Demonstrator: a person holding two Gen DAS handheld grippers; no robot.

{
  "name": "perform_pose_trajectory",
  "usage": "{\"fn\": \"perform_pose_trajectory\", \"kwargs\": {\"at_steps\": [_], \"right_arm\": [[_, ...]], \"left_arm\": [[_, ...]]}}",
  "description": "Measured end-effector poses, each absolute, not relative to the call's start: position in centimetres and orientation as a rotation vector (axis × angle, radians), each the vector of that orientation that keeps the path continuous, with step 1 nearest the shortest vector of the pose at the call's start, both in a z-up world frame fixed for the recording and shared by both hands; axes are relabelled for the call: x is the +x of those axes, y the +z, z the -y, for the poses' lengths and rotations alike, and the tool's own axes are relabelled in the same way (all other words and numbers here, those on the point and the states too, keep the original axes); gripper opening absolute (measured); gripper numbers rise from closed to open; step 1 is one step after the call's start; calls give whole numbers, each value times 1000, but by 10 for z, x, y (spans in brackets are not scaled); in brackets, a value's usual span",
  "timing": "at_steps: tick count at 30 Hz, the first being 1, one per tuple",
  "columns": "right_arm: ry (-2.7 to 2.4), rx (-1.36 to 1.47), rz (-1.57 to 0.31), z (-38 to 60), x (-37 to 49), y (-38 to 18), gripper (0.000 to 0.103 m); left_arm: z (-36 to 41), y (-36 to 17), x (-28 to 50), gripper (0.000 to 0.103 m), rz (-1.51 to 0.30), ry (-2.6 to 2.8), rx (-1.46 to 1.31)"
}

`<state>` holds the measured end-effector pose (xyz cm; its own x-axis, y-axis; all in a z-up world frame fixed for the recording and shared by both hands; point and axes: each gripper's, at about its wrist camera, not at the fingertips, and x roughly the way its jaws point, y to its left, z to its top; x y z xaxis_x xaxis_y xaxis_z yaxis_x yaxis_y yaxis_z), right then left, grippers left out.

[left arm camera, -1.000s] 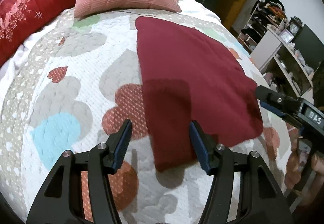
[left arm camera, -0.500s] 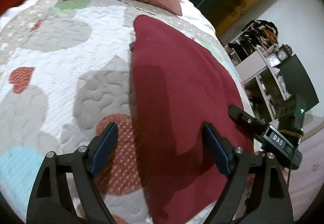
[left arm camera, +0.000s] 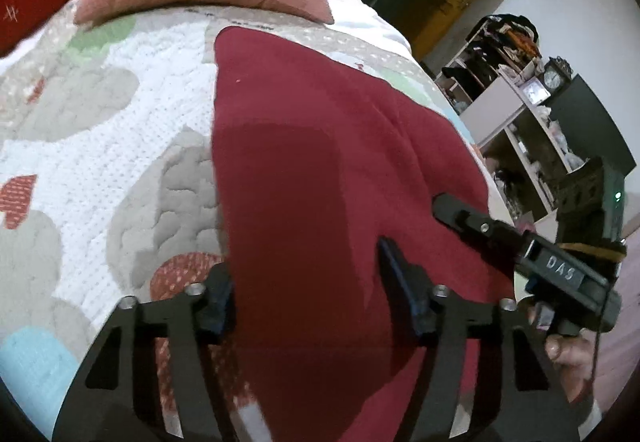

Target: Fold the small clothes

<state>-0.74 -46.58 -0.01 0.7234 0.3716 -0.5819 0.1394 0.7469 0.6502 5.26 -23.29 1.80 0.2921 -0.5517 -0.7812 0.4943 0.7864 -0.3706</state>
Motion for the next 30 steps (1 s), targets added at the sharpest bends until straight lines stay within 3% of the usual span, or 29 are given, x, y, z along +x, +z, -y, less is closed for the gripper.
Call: {"fn": "perform_pose_trajectory", "kwargs": {"at_steps": [9,14,16,17,22,26,30], "right_arm": [[234,743,-784,423,-67,40,35],[265,723,-837,376,-111,33,36],[239,702,-886,364,-117,19,43],[209,682,-909,361,-118,14,55],[95,573,-829,368,-152,48,56],[130,399,-766,348,-163,83,40],[198,284,-766,310,-156,85,33]], "left_arm": [[166,56,-10,54,-1094,-713,-58],[134,40,-55,54,-1131,-665,-9],[130,29,-61,59,-1132,-642,2],[126,28,-64,61,-1113,-636,-13],[119,40,-75,63,-1042,-589,26],[118,52,-87,63,-960,-491,98],[119,53,-90,63,-948,-456,123]]}}
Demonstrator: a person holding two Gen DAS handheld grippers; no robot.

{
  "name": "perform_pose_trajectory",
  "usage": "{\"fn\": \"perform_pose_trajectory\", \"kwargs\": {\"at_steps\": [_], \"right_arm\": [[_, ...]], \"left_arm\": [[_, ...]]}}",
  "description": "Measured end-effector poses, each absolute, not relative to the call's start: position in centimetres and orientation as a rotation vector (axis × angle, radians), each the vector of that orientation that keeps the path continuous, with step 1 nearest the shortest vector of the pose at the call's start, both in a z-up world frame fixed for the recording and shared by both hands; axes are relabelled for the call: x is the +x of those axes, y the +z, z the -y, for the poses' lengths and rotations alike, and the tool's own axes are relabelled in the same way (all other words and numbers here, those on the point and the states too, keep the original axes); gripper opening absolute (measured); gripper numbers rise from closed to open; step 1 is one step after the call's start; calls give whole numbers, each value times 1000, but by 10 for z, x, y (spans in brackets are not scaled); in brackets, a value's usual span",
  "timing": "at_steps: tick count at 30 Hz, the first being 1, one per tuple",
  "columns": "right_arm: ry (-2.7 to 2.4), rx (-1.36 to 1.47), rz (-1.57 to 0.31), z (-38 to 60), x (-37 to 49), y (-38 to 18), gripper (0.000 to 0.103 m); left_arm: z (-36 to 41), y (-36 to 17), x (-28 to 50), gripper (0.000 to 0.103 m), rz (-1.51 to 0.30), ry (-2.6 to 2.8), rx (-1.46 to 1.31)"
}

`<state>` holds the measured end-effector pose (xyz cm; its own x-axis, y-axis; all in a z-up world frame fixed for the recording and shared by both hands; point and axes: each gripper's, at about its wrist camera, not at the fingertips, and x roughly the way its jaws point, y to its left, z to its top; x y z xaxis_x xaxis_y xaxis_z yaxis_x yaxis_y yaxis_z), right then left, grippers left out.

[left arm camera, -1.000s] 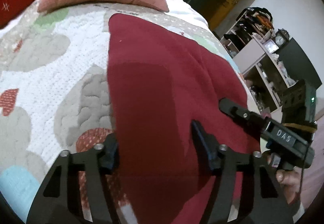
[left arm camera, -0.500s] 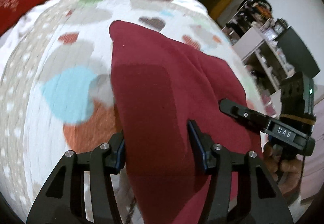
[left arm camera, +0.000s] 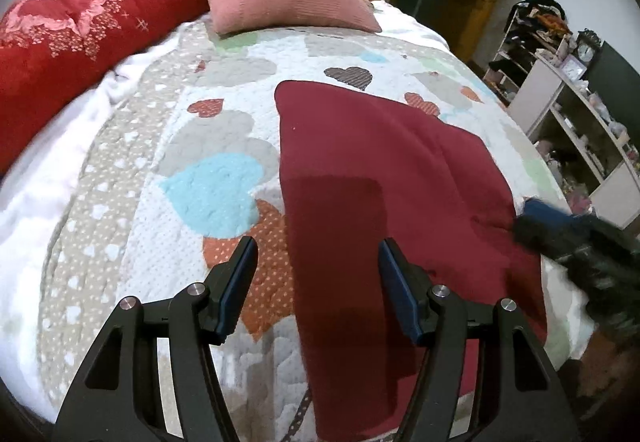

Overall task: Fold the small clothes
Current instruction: 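Move both grippers back from the folded sweater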

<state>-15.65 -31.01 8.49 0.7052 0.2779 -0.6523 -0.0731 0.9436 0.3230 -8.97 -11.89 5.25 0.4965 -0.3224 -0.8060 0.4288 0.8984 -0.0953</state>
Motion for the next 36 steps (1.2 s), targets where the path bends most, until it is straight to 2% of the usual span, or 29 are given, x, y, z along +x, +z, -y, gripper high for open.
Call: {"fn": "perform_pose_trajectory", "kwargs": {"at_steps": [5,8,10,12,13,25,29,36], "right_arm": [[116,283,-871,309,-145,35,33],[106,300,-834,309,-153,48,33],[96,297,-802,306,-158,61,37],[102,315,-764,303,-169,72,49],[101,327,-745,301,-173,77,50],[34,336,-706,284,-197,94,52],[1,328,-689,283,-201,97,63],[-8,328,-681,281,-201,101,64]], "left_arm": [[112,58,-101,63,-896,-413,145],[110,60,-104,63,-873,-397,156],[109,63,-106,63,-867,-390,149],[107,67,-109,63,-853,-383,141],[106,69,-111,63,-846,-377,141],[103,80,-128,63,-813,-361,147],[100,83,-132,63,-801,-359,145],[99,86,-135,63,-795,-361,142]]}}
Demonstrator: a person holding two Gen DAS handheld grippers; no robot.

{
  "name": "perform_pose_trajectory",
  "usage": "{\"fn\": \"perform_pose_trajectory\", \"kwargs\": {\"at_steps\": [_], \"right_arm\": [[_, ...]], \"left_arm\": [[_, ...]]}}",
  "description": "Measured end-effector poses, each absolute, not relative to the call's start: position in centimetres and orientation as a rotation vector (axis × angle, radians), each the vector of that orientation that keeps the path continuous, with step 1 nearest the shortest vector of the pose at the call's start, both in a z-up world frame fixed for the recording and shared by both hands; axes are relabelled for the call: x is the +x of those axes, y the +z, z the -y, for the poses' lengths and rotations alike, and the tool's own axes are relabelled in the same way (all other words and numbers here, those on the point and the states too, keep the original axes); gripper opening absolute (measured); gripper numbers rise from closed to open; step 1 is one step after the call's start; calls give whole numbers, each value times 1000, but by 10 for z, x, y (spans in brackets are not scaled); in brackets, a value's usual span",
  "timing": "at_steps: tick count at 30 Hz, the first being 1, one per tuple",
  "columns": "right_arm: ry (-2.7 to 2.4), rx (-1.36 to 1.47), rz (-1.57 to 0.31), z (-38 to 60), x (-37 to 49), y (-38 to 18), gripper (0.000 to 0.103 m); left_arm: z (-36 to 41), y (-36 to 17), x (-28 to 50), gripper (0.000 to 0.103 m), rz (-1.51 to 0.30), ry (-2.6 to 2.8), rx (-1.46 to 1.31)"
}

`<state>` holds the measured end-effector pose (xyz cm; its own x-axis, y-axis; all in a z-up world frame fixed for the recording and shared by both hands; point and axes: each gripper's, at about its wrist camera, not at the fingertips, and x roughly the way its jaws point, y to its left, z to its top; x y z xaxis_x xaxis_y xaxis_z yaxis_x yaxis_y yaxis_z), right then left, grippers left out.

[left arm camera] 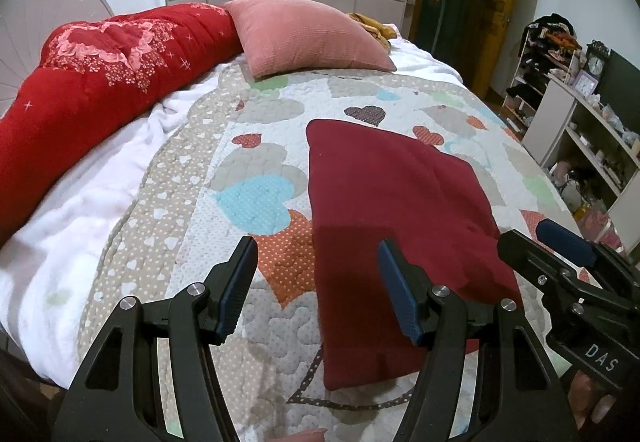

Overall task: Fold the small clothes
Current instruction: 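Move both grippers back from the folded sweater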

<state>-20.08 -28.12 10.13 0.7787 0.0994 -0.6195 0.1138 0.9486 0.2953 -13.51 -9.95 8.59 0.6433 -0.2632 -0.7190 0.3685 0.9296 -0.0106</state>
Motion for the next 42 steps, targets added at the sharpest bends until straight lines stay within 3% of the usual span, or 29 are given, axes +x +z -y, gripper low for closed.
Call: {"fn": "perform_pose_trajectory", "kwargs": {"at_steps": [42], "right_arm": [[-8,346,-724,275,-194,93,65]], "left_arm": [[100,79,-134,63,-810,-355,148]]}}
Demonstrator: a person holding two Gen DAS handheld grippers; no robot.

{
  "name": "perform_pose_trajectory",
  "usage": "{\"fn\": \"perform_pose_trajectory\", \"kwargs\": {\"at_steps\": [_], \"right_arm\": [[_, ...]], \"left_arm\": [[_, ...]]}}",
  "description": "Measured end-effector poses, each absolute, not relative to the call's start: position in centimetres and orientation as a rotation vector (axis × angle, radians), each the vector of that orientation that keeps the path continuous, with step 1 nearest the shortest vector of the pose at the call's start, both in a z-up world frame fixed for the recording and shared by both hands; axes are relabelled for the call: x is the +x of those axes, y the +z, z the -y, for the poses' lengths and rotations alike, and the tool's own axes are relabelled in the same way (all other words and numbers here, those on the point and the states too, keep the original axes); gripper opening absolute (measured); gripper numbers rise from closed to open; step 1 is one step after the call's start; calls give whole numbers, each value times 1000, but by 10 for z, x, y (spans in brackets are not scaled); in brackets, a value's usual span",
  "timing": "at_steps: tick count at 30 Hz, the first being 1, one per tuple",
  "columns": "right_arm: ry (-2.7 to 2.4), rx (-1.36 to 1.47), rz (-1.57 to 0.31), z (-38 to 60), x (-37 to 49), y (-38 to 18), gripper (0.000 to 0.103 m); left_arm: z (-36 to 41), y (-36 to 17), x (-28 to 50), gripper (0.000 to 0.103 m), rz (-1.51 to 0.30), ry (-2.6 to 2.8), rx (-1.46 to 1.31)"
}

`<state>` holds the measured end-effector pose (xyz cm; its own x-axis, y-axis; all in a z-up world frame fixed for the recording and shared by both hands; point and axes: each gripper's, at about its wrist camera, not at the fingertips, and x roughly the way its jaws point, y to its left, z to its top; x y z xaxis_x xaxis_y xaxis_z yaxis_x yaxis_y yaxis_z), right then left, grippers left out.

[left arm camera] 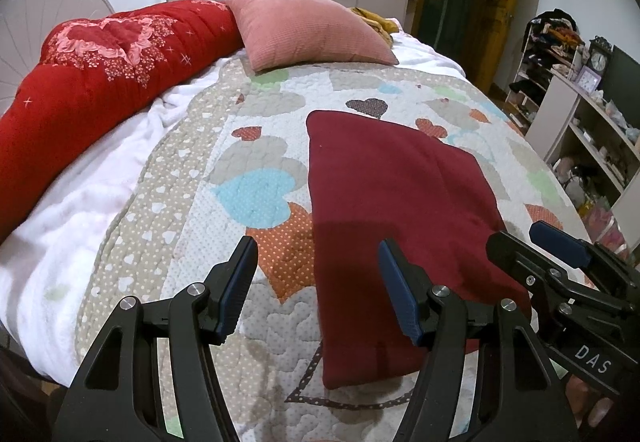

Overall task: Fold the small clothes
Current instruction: 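Move both grippers back from the folded sweater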

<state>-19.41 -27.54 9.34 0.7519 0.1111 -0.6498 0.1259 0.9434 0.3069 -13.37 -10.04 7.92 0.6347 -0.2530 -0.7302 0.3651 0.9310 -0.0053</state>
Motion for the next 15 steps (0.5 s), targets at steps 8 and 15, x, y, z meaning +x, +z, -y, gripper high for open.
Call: {"fn": "perform_pose_trajectory", "kwargs": {"at_steps": [8,15], "right_arm": [[-10,350,-730,276,-192,91,65],[-6,348,-735,275,-192,88,65]], "left_arm": [[101,79,-134,63,-811,-354,147],[102,75,-133,63,-813,-354,154]]}}
